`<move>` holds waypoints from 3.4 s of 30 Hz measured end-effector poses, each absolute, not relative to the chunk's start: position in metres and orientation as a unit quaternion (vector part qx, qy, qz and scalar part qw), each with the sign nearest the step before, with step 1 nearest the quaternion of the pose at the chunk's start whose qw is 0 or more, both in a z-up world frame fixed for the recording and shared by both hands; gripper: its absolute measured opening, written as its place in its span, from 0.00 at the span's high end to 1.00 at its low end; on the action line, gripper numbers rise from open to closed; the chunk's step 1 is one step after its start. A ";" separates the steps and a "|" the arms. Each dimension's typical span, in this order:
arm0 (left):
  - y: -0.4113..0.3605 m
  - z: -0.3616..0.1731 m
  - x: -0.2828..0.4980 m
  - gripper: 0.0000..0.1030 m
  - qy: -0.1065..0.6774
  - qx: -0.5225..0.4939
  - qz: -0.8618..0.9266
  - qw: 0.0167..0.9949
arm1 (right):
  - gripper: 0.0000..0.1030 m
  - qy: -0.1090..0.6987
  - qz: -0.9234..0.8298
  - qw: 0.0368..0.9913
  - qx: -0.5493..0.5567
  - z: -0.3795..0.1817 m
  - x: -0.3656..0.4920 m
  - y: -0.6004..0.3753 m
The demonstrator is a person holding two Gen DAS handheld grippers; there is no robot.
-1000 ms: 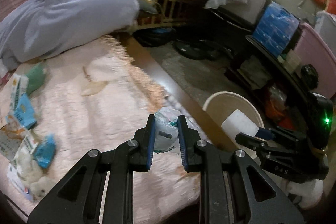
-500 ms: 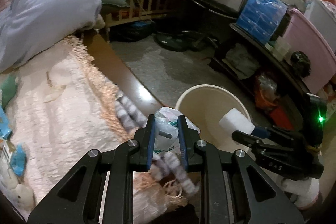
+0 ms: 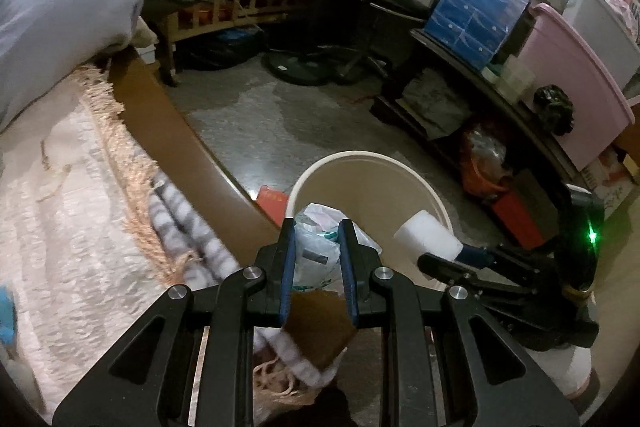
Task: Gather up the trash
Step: 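Carry the foam block and plastic bag over the bucket with both tools, then open the right tool to drop the foam block while the left tool releases the bag, then move both tools back over the trash pile on the bed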
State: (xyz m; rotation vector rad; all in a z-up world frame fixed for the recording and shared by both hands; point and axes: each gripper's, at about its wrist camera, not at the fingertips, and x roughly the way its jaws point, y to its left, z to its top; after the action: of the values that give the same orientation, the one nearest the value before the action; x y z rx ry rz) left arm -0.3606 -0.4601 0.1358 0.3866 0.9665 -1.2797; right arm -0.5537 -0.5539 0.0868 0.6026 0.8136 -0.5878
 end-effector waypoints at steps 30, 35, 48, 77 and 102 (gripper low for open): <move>-0.493 0.109 -0.370 0.58 0.473 0.150 -0.581 0.645 | 0.35 0.387 -0.309 0.806 0.324 0.058 -0.574 -0.580; -0.481 0.115 -0.366 0.58 0.465 0.158 -0.573 0.656 | 0.35 0.387 -0.299 0.808 0.327 0.058 -0.571 -0.576; -0.433 0.121 -0.339 0.58 0.441 0.185 -0.519 0.709 | 0.35 0.402 -0.261 0.823 0.305 0.068 -0.535 -0.545; -0.233 0.137 -0.232 0.58 0.460 0.147 -0.344 0.805 | 0.35 0.429 -0.094 0.872 0.219 0.101 -0.394 -0.410; -0.078 0.127 -0.097 0.50 0.473 0.044 -0.285 0.833 | 0.32 0.493 0.106 0.855 0.121 0.094 -0.210 -0.259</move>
State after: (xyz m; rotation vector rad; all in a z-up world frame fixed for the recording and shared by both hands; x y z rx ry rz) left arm -0.0975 -0.0780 0.1266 0.0940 1.0030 -0.6034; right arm -0.2097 -0.2590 0.0941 0.2542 1.0376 0.2231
